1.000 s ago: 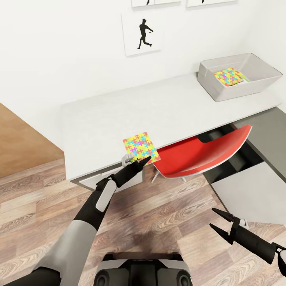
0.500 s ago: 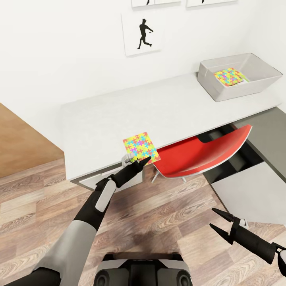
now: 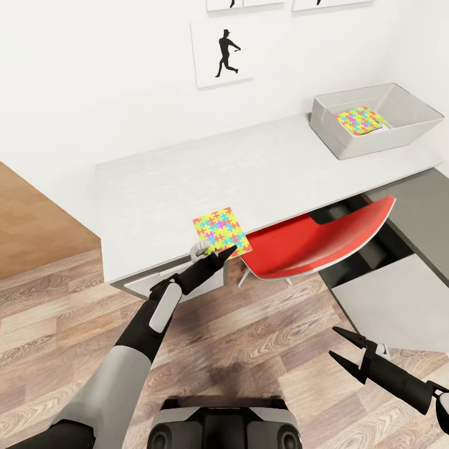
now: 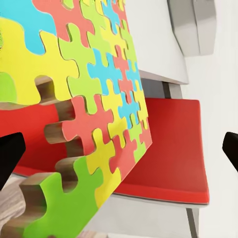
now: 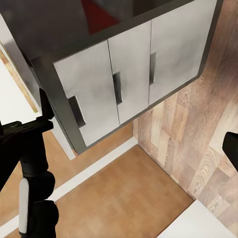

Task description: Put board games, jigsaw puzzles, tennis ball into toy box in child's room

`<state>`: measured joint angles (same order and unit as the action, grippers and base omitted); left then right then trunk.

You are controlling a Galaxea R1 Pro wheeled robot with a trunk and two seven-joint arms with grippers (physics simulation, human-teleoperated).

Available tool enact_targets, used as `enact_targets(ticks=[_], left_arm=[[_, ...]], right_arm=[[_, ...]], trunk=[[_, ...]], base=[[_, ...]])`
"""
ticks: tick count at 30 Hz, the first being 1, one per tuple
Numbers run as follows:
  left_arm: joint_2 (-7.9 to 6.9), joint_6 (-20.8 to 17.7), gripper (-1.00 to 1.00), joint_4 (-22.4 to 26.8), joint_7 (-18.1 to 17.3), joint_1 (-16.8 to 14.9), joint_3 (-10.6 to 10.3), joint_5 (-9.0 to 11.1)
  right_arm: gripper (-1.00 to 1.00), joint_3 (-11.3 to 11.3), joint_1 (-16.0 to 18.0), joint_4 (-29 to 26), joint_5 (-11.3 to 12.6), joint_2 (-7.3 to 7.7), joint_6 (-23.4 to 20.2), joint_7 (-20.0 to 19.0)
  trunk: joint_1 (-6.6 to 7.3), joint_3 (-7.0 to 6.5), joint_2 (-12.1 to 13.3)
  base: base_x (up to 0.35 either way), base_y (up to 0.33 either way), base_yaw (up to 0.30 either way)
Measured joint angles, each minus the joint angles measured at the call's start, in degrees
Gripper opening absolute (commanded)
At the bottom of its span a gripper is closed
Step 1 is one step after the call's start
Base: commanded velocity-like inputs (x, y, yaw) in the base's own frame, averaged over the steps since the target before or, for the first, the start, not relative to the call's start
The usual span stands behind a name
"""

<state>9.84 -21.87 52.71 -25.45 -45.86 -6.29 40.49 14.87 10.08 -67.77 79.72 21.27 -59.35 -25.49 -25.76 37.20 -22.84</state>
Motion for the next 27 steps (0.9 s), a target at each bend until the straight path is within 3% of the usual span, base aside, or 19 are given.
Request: enact_targets(ticks=[1, 9, 12, 27], left_arm=[[0.00, 0.0, -1.00, 0.0, 0.0, 0.0, 0.0, 0.2], [-0.07, -0.8, -1.00, 0.0, -0.1, -0.1, -0.4, 3.9], [-0.08, -1.6, -1.00, -0.1, 0.1, -0.1, -0.4, 3.0], [-0.09, -2.6, -1.00, 0.0, 0.0, -0.1, -0.6, 2.8]], right_arm=[[1.00, 0.0, 0.0, 0.0, 0.0, 0.00, 0.0, 0.0], [1.00, 0.0, 0.0, 0.0, 0.0, 0.00, 0.0, 0.0], [1.00, 0.0, 0.0, 0.0, 0.0, 0.00, 0.0, 0.0], [1.00, 0.0, 0.0, 0.0, 0.0, 0.00, 0.0, 0.0]], trunk=[[0.00, 0.00, 0.0], [0.01, 0.00, 0.0], [0.00, 0.00, 0.0], [0.00, 0.00, 0.0]], base=[[0.000, 0.000, 0.000], [0.000, 0.000, 0.000], [0.000, 0.000, 0.000], [0.000, 0.000, 0.000]])
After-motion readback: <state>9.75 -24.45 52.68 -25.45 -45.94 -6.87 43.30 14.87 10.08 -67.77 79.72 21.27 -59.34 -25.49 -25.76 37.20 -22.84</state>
